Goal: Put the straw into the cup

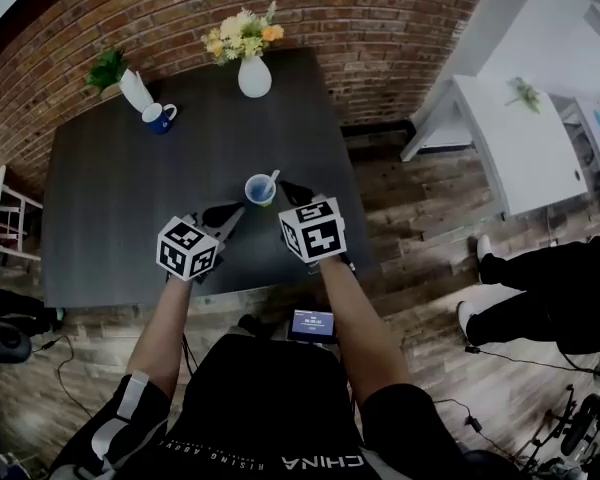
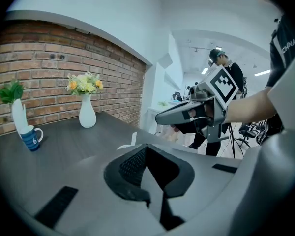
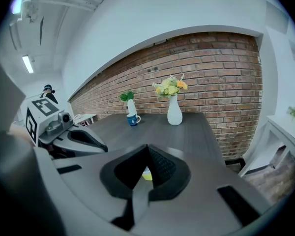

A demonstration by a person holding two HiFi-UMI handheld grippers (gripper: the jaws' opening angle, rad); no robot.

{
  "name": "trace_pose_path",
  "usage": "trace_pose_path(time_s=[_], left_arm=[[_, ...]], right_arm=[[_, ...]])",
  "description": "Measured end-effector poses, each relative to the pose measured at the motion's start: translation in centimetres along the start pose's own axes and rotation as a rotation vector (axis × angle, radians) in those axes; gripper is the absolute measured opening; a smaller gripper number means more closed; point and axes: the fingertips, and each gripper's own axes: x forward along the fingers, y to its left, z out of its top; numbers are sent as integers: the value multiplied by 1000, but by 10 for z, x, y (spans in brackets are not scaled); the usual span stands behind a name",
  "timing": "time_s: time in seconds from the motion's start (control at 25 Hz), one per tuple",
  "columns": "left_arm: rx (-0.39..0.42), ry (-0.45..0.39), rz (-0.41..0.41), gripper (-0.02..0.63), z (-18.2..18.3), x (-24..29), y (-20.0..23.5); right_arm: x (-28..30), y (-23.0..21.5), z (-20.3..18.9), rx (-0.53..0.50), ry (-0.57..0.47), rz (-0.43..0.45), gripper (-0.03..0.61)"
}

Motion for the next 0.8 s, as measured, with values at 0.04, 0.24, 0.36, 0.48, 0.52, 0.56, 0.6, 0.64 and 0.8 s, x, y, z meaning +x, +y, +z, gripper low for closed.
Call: trace_pose_path(time_s=[0.04,0.24,0.36,0.48,0.52,0.56,0.6,0.64,0.8], left_arm=[[-8,3,5,3,-7,-6,0],[56,4,16,3,-15,-32,-5],[96,-5,5,3,-19,-54,-13],[96,-25,-19,3,-30,-79,-22],[97,-32,-31,3,-34,-88,-28],[97,-39,-41,3,-38,-96,-33],[94,-45,-46,3,-42,-104,-38],[85,-49,-50,3,-47,-111,-42],[47,-66,-70,3,-62,-127,-58]], right_arm=[[-2,8,-4,-6,3,-2,6],[-17,33,-9,-9,-19,-51,6],[-28,53,-18,-15,-28,-93,6],[-41,79,-26,0,-41,-126,6],[-45,88,-30,2,-39,-136,6],[-48,97,-34,3,-34,-145,6],[-52,106,-39,2,-28,-154,6],[-55,115,-44,2,-23,-160,6],[-68,142,-57,-4,-20,-170,6]])
